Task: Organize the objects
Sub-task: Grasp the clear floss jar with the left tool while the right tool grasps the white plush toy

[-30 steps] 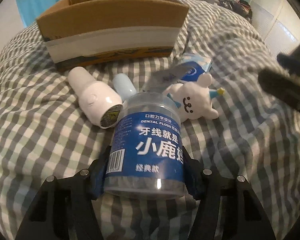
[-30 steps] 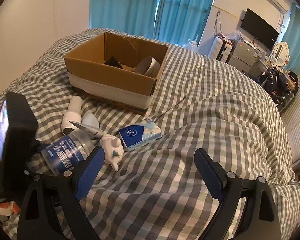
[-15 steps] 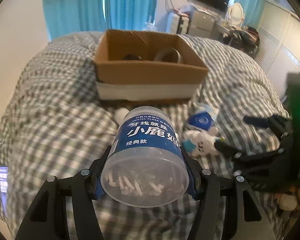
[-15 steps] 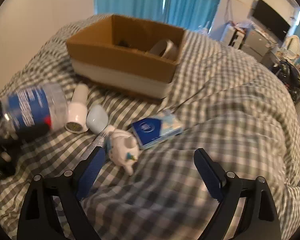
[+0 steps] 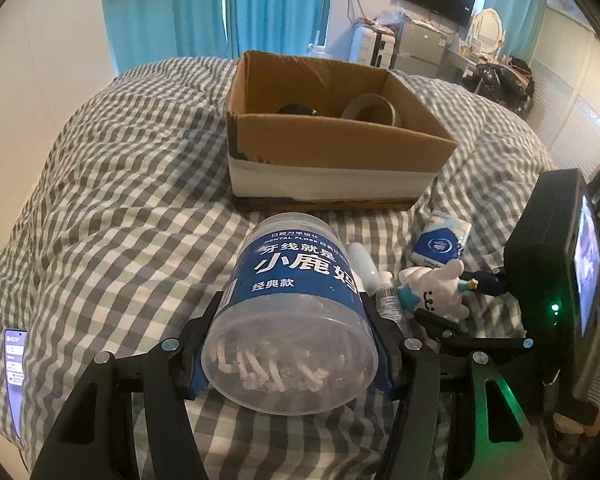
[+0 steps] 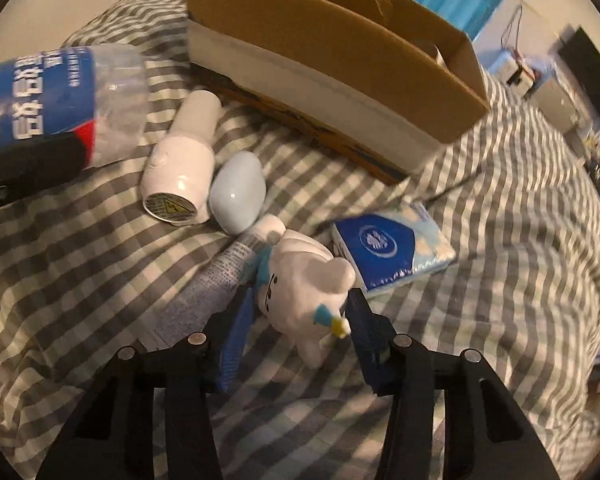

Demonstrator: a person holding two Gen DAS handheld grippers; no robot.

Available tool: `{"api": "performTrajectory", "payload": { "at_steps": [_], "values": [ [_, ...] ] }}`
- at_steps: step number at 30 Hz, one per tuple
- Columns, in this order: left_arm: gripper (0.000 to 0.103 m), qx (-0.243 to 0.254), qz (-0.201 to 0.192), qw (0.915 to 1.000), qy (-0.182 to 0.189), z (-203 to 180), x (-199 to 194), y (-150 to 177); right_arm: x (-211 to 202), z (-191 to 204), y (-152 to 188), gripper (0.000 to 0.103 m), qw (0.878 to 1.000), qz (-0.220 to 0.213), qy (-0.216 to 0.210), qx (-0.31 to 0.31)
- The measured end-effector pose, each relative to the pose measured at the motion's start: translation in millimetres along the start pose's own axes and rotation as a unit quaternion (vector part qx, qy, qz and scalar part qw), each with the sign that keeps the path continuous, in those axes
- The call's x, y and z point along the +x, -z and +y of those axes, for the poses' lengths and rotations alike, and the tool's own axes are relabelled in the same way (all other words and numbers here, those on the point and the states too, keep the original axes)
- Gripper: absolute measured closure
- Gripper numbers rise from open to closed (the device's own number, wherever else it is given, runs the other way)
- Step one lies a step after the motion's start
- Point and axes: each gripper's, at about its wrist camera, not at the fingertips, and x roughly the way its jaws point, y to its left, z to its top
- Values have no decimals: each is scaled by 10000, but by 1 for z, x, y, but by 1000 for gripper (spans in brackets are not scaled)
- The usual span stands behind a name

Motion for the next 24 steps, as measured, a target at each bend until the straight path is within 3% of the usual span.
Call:
{"api": "performTrajectory", "payload": {
  "at_steps": [9, 24],
  "values": [
    [40, -43, 66, 10000, 61, 6, 2, 6, 22, -7, -5, 58, 9989, 308, -277, 222],
    [40, 42, -132, 9997, 224, -4, -31, 13, -70, -9, 14, 58, 9970, -644, -167, 403]
  ]
}}
